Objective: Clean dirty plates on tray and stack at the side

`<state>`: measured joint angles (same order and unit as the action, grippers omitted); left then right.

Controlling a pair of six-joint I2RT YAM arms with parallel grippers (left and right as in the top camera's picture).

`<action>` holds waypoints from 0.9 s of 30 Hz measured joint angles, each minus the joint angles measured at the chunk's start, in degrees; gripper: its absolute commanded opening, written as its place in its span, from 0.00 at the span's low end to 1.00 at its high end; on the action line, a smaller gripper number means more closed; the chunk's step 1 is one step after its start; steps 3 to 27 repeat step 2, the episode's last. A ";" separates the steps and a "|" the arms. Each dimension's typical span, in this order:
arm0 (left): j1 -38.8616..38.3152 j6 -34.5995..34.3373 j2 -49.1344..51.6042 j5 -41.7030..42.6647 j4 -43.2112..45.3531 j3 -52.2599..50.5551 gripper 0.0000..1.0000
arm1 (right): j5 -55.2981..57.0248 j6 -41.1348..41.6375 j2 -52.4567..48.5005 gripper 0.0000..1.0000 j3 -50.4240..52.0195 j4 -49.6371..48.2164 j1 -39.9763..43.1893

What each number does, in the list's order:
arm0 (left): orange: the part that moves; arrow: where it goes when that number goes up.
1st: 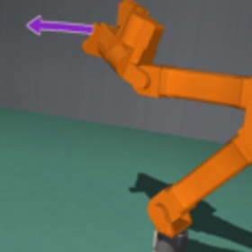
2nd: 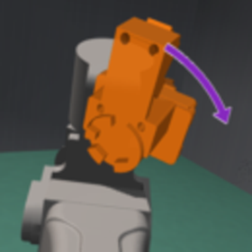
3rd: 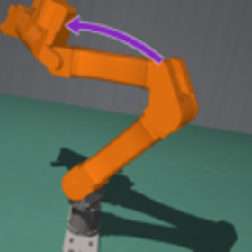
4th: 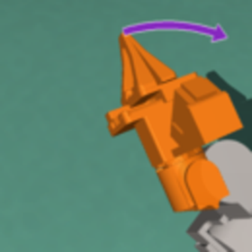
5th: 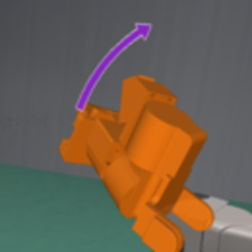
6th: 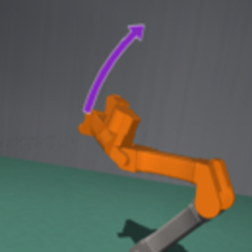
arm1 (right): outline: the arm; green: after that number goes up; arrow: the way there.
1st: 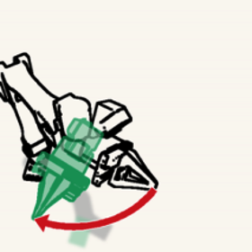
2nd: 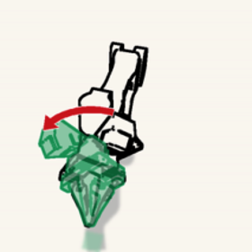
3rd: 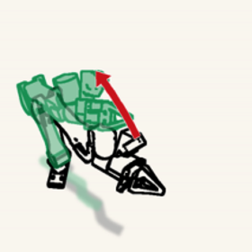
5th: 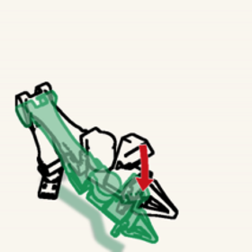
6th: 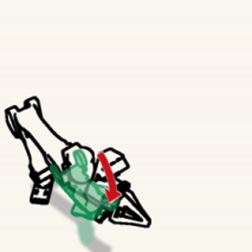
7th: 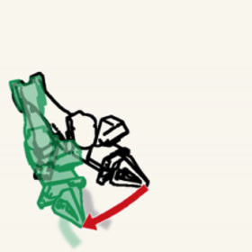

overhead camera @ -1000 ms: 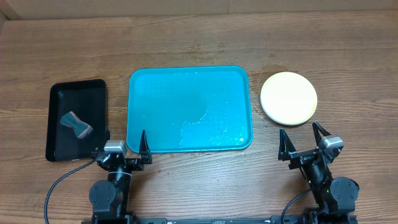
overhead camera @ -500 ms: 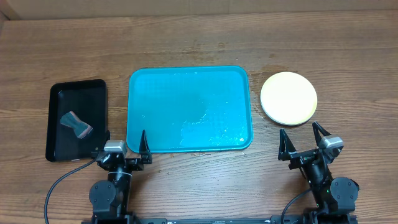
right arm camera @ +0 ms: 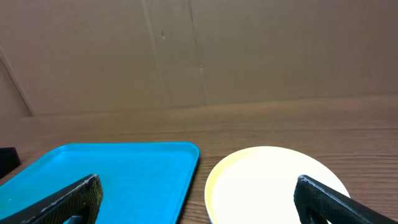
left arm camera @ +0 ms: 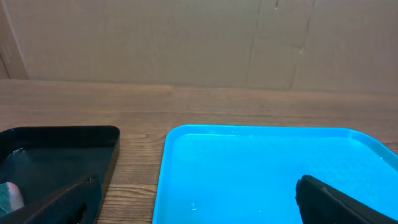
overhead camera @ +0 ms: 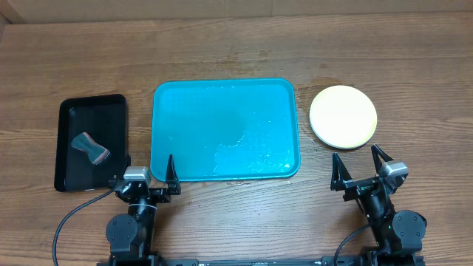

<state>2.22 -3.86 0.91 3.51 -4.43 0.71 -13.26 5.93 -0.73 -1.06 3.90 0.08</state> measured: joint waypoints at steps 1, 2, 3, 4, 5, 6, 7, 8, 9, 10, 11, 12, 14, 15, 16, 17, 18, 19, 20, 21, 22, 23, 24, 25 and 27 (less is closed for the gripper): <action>0.00 0.02 0.00 0.00 0.00 0.00 1.00 | 0.02 0.00 0.00 1.00 0.00 0.02 0.00; 0.00 0.02 0.00 0.00 0.00 0.00 1.00 | 0.00 0.00 0.00 1.00 0.00 0.02 0.00; 0.00 0.02 0.00 0.00 0.00 0.00 1.00 | 0.00 0.00 0.00 1.00 0.00 0.02 0.00; 0.00 0.02 0.00 0.00 0.00 0.00 1.00 | 0.00 0.00 0.00 1.00 0.00 0.02 0.00; 0.00 0.02 0.00 0.00 0.00 0.00 1.00 | 0.00 0.00 0.00 1.00 0.00 0.02 0.00; 0.00 0.02 0.00 0.00 0.00 0.00 1.00 | 0.00 0.00 0.00 1.00 0.00 0.02 0.00; 0.00 0.02 0.00 0.00 0.00 0.00 1.00 | 0.00 0.00 0.00 1.00 0.00 0.02 0.00; 0.00 0.02 0.00 0.00 0.00 0.00 1.00 | 0.00 0.00 0.00 1.00 0.00 0.02 0.00; 0.00 0.02 0.00 0.00 0.00 0.00 1.00 | 0.00 0.00 0.00 1.00 0.00 0.02 0.00; 0.00 0.02 0.00 0.00 0.00 0.00 1.00 | 0.00 0.00 0.00 1.00 0.00 0.02 0.00; 0.00 0.02 0.00 0.00 0.00 0.00 1.00 | 0.00 0.00 0.00 1.00 0.00 0.02 0.00; 0.00 0.02 0.00 0.00 0.00 0.00 1.00 | 0.00 0.00 0.00 1.00 0.00 0.02 0.00; 0.00 0.02 0.00 0.00 0.00 0.00 1.00 | 0.00 0.00 0.00 1.00 0.00 0.02 0.00; 0.00 0.02 0.00 0.00 0.00 0.00 1.00 | 0.00 0.00 0.00 1.00 0.00 0.02 0.00; 0.00 0.02 0.00 0.00 0.00 0.00 1.00 | 0.00 0.00 0.00 1.00 0.00 0.02 0.00; 0.00 0.02 0.00 0.00 0.00 0.00 1.00 | 0.00 0.00 0.00 1.00 0.00 0.02 0.00; 0.00 0.02 0.00 0.00 0.00 0.00 1.00 | 0.00 0.00 0.00 1.00 0.00 0.02 0.00; 0.00 0.02 0.00 0.00 0.00 0.00 1.00 | 0.00 0.00 0.00 1.00 0.00 0.02 0.00; 0.00 0.02 0.00 0.00 0.00 0.00 1.00 | 0.00 0.00 0.00 1.00 0.00 0.02 0.00; 0.00 0.02 0.00 0.00 0.00 0.00 1.00 | 0.00 0.00 0.00 1.00 0.00 0.02 0.00; 0.00 0.02 0.00 0.00 0.00 0.00 1.00 | 0.00 0.00 0.00 1.00 0.00 0.02 0.00; 0.00 0.02 0.00 0.00 0.00 0.00 1.00 | 0.00 0.00 0.00 1.00 0.00 0.02 0.00; 0.00 0.02 0.00 0.00 0.00 0.00 1.00 | 0.00 0.00 0.00 1.00 0.00 0.02 0.00; 0.00 0.02 0.00 0.00 0.00 0.00 1.00 | 0.00 0.00 0.00 1.00 0.00 0.02 0.00; 0.00 0.02 0.00 0.00 0.00 0.00 1.00 | 0.00 0.00 0.00 1.00 0.00 0.02 0.00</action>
